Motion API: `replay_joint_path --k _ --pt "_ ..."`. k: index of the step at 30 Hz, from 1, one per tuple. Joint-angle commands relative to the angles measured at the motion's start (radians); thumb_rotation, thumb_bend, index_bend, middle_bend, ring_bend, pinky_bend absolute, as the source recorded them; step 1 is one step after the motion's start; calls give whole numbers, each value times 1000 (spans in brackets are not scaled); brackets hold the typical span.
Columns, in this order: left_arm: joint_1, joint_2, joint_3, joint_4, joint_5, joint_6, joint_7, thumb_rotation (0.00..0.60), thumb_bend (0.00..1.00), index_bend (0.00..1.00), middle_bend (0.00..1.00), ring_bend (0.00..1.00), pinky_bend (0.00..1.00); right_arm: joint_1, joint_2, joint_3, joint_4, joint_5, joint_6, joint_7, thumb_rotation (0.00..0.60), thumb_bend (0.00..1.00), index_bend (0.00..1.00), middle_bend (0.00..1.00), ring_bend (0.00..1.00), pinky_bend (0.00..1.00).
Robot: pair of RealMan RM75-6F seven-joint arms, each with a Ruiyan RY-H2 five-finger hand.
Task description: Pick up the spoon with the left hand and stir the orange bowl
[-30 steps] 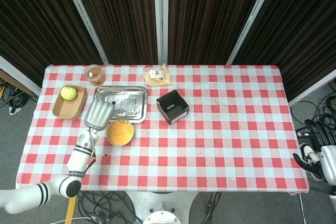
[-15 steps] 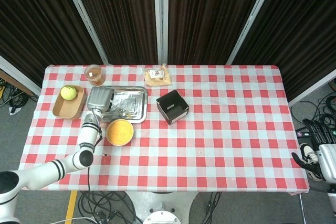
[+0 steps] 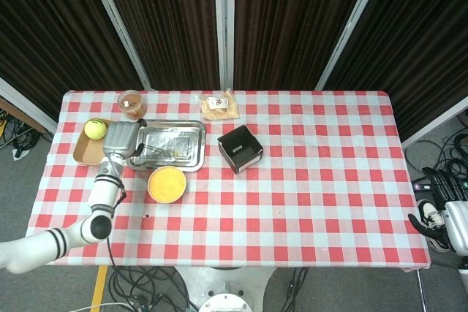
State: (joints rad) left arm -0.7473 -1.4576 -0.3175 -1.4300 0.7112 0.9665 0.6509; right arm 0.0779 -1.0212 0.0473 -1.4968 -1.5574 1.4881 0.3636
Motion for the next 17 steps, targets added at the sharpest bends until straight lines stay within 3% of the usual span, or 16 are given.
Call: replay_joint_path --k 1,4,7,10,17 --pt "176 151 96 -157 245 186 -173 600 282 345 524 441 547 3 -1 -1 1 -1 -3 0 600 198 0 66 0 0" --pt "262 199 161 -174 396 279 -280 600 237 340 413 347 393 5 -4 -2 2 -11 2 -10 600 197 0 19 0 0" --pt "344 228 229 -145 533 384 -364 600 207 331 364 299 316 4 -6 -6 2 -21 7 -23 600 197 0 0 0 0" --pt "409 236 274 -112 608 466 -413 600 177 331 349 288 302 -1 -10 -8 0 -22 16 -32 600 197 0 0 0 0" --pt "555 260 343 -124 648 594 -439 600 171 330 348 288 302 -5 -24 -17 -4 -26 15 -46 600 197 0 5 0 0"
